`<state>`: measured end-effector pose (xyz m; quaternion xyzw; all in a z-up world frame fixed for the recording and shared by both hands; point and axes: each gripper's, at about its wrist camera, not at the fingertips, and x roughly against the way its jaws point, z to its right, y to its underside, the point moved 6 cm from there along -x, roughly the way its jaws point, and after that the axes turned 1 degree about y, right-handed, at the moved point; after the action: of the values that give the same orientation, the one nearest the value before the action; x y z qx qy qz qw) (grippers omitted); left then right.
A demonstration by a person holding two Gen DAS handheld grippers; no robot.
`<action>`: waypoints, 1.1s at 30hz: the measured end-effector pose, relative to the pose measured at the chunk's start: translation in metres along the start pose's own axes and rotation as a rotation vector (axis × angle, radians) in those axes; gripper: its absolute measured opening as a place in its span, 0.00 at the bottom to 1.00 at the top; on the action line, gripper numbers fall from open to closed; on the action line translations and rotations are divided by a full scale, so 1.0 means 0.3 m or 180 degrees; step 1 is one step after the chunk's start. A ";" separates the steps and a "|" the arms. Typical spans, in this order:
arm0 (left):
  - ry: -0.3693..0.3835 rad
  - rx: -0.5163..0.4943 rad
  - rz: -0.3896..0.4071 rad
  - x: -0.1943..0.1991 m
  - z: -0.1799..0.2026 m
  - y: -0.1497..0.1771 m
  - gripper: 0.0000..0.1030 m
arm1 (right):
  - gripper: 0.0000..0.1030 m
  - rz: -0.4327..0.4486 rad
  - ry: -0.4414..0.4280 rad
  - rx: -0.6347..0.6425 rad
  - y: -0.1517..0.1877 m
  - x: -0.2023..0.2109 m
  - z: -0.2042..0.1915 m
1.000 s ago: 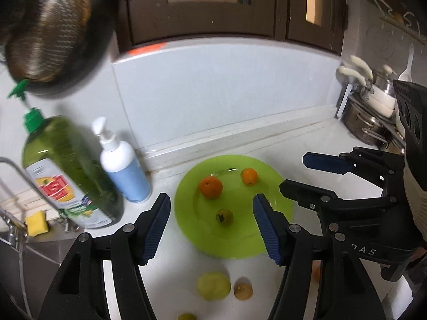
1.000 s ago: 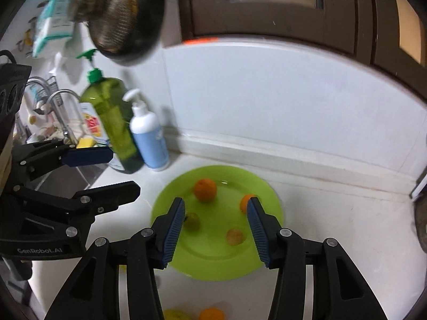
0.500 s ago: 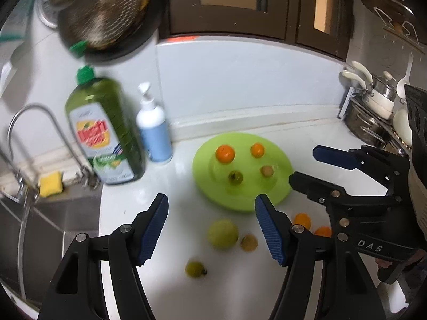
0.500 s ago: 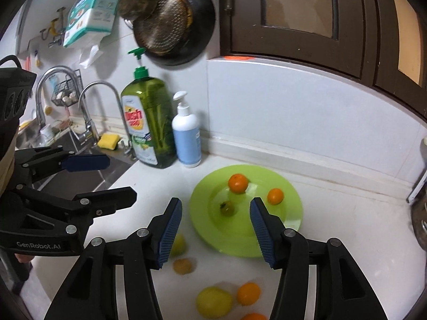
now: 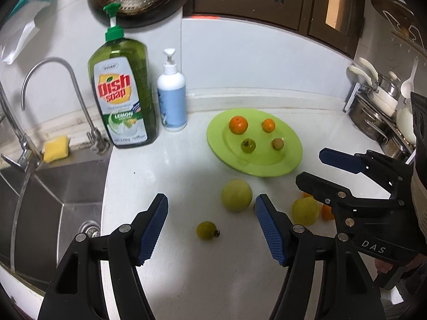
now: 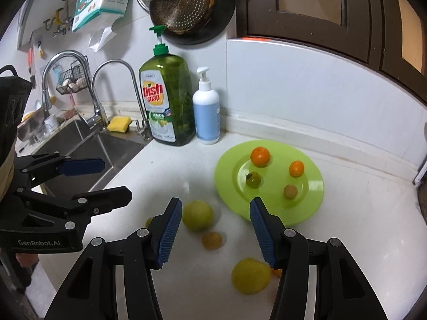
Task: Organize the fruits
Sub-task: 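Withdraw both open tools from the plate toward the remaining fruits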
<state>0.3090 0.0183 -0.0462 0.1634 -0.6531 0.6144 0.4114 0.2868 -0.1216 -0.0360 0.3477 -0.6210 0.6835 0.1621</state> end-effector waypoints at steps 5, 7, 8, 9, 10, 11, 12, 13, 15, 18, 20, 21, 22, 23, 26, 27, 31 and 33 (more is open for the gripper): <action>-0.0015 0.0012 -0.0006 -0.019 -0.021 0.048 0.65 | 0.52 -0.0047 0.0048 0.0017 0.035 -0.021 -0.025; -0.0055 -0.0038 0.0009 -0.027 -0.027 0.066 0.65 | 0.52 -0.0059 0.0061 0.0026 0.049 -0.029 -0.031; -0.0068 -0.0062 0.0025 -0.031 -0.029 0.074 0.65 | 0.52 -0.0075 0.0071 0.0023 0.059 -0.035 -0.034; -0.0092 -0.0096 0.0037 -0.035 -0.031 0.086 0.65 | 0.52 -0.0091 0.0067 0.0025 0.068 -0.041 -0.037; -0.0106 -0.0123 0.0048 -0.038 -0.032 0.095 0.65 | 0.52 -0.0118 0.0066 0.0043 0.078 -0.050 -0.041; -0.0110 -0.0152 0.0058 -0.041 -0.031 0.104 0.65 | 0.52 -0.0148 0.0083 0.0055 0.088 -0.059 -0.044; -0.0112 -0.0177 0.0068 -0.045 -0.032 0.112 0.65 | 0.52 -0.0165 0.0088 0.0062 0.095 -0.067 -0.046; -0.0114 -0.0204 0.0076 -0.052 -0.032 0.123 0.65 | 0.52 -0.0194 0.0091 0.0077 0.106 -0.079 -0.050; -0.0087 -0.0244 0.0080 -0.063 -0.031 0.138 0.65 | 0.52 -0.0226 0.0117 0.0116 0.118 -0.094 -0.057; -0.0080 -0.0314 0.0094 -0.083 -0.030 0.161 0.65 | 0.52 -0.0246 0.0193 0.0219 0.137 -0.116 -0.068; -0.0078 -0.0350 0.0118 -0.093 -0.028 0.174 0.65 | 0.52 -0.0252 0.0257 0.0303 0.146 -0.125 -0.075; -0.0080 -0.0370 0.0132 -0.095 -0.026 0.179 0.65 | 0.52 -0.0254 0.0270 0.0330 0.149 -0.128 -0.078; -0.0090 -0.0393 0.0148 -0.098 -0.024 0.183 0.65 | 0.52 -0.0265 0.0284 0.0359 0.153 -0.132 -0.082; -0.0106 -0.0407 0.0155 -0.103 -0.023 0.188 0.65 | 0.52 -0.0273 0.0286 0.0377 0.155 -0.135 -0.084; -0.0106 -0.0428 0.0137 -0.121 -0.019 0.200 0.65 | 0.52 -0.0312 0.0297 0.0416 0.160 -0.151 -0.087; -0.0103 -0.0426 0.0131 -0.129 -0.019 0.203 0.65 | 0.52 -0.0329 0.0292 0.0421 0.161 -0.157 -0.088; -0.0093 -0.0395 0.0081 -0.160 -0.022 0.206 0.65 | 0.52 -0.0430 0.0241 0.0379 0.171 -0.189 -0.091; -0.0068 -0.0377 0.0039 -0.176 -0.022 0.210 0.65 | 0.52 -0.0497 0.0238 0.0361 0.177 -0.208 -0.088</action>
<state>0.2980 0.0212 -0.1280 0.1413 -0.6936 0.5754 0.4097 0.2888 -0.0924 -0.1169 0.3779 -0.5459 0.7153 0.2180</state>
